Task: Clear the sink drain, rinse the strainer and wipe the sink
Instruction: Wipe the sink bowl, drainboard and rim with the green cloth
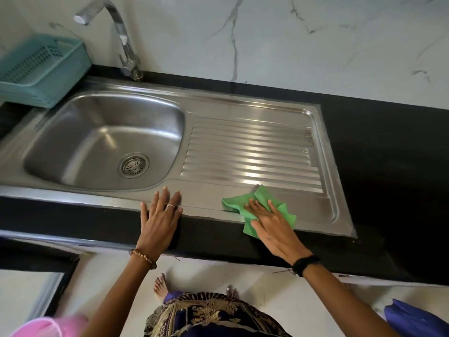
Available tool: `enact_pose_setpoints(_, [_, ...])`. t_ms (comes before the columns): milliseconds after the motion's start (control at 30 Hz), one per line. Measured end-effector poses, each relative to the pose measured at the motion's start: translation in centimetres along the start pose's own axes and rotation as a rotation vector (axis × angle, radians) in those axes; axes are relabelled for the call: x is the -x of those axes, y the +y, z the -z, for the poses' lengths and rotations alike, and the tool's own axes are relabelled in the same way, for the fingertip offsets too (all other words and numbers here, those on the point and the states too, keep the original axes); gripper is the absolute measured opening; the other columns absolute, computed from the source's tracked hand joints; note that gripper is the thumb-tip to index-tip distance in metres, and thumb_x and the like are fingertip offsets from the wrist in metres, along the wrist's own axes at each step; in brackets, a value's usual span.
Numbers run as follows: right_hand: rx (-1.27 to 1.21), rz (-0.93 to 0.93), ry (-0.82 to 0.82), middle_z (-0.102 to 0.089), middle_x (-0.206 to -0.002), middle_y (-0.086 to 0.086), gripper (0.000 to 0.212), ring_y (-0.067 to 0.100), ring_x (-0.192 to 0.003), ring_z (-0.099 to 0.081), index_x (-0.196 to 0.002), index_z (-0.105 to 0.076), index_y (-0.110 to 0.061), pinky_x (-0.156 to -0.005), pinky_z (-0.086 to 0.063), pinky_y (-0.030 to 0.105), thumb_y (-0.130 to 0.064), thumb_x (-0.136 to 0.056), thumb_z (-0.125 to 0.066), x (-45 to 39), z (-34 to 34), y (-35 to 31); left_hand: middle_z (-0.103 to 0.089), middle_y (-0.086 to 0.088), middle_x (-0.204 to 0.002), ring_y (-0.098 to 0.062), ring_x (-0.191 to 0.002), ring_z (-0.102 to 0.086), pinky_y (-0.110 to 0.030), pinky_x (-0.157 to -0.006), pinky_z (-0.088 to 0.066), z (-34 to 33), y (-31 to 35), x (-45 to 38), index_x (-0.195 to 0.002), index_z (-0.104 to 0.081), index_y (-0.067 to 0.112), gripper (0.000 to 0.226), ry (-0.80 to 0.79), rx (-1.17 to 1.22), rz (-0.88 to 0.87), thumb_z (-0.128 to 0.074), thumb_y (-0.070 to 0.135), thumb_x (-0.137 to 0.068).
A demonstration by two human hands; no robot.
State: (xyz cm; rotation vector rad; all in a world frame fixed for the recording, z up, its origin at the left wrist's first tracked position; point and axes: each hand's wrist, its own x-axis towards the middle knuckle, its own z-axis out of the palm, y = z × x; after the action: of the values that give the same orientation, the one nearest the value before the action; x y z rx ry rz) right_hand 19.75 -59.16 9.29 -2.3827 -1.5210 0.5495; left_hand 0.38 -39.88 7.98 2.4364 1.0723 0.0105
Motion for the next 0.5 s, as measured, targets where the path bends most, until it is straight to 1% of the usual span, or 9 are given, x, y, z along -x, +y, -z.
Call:
enact_pose_setpoints(167, [-0.008, 0.138, -0.135, -0.014, -0.158, -0.003, 0.046, 0.003, -0.145, -0.005, -0.147, -0.02, -0.021, -0.117, 0.011, 0.022, -0.025, -0.101, -0.025, -3.8, -0.9, -4.7, 0.004, -0.003, -0.158, -0.02, -0.145, 0.011, -0.05, -0.112, 0.016, 1.9, -5.2, 0.0, -0.147, -0.005, 0.027, 0.05, 0.059, -0.087, 0.058, -0.021, 0.029, -0.1])
enact_pose_setpoints(267, [0.024, 0.23, -0.173, -0.01, -0.158, -0.003, 0.048, 0.005, -0.146, -0.003, -0.148, -0.019, -0.02, -0.115, 0.014, 0.022, -0.023, -0.101, -0.027, -8.0, -2.2, -8.5, -0.001, -0.002, -0.158, -0.018, -0.145, 0.009, -0.05, -0.112, 0.016, 3.5, -8.4, -0.2, -0.147, -0.012, 0.026, 0.05, 0.072, -0.092, 0.082, -0.024, 0.033, -0.099])
enact_pose_setpoints(333, [0.09, 0.28, -0.2, -0.005, -0.159, -0.003, 0.05, 0.008, -0.146, 0.001, -0.149, -0.014, -0.021, -0.115, 0.015, 0.025, -0.023, -0.1, -0.027, -11.1, -3.5, -11.3, -0.005, -0.001, -0.158, -0.017, -0.145, 0.007, -0.046, -0.111, 0.019, 4.5, -10.2, -0.2, -0.146, -0.018, 0.027, 0.049, 0.078, -0.047, 0.089, -0.026, 0.035, -0.098])
enact_pose_setpoints(400, [0.166, 0.301, -0.192, -0.003, -0.159, -0.005, 0.052, 0.009, -0.147, 0.002, -0.149, -0.01, -0.024, -0.117, 0.014, 0.031, -0.027, -0.1, -0.026, -14.0, -4.9, -13.8, -0.009, -0.002, -0.158, -0.017, -0.145, 0.006, -0.044, -0.11, 0.021, 5.4, -11.8, -0.4, -0.145, -0.021, 0.026, 0.048, 0.101, -0.028, 0.074, -0.028, 0.032, -0.099])
enact_pose_setpoints(433, [0.195, 0.303, -0.186, -0.005, -0.159, -0.006, 0.052, 0.009, -0.147, 0.0, -0.149, -0.01, -0.026, -0.117, 0.013, 0.033, -0.029, -0.1, -0.026, -15.3, -5.5, -15.1, -0.011, -0.001, -0.157, -0.017, -0.145, 0.006, -0.044, -0.11, 0.022, 6.0, -12.7, -0.6, -0.145, -0.021, 0.026, 0.047, 0.108, -0.038, 0.068, -0.027, 0.03, -0.099])
enact_pose_setpoints(500, [0.217, 0.292, -0.18, -0.015, -0.158, -0.006, 0.05, 0.009, -0.146, -0.009, -0.148, -0.016, -0.028, -0.118, 0.01, 0.036, -0.032, -0.099, -0.025, -17.5, -6.7, -17.7, -0.012, -0.001, -0.157, -0.017, -0.145, 0.006, -0.045, -0.11, 0.022, 7.1, -14.8, -1.2, -0.145, -0.019, 0.026, 0.047, 0.102, -0.056, 0.067, -0.027, 0.03, -0.099])
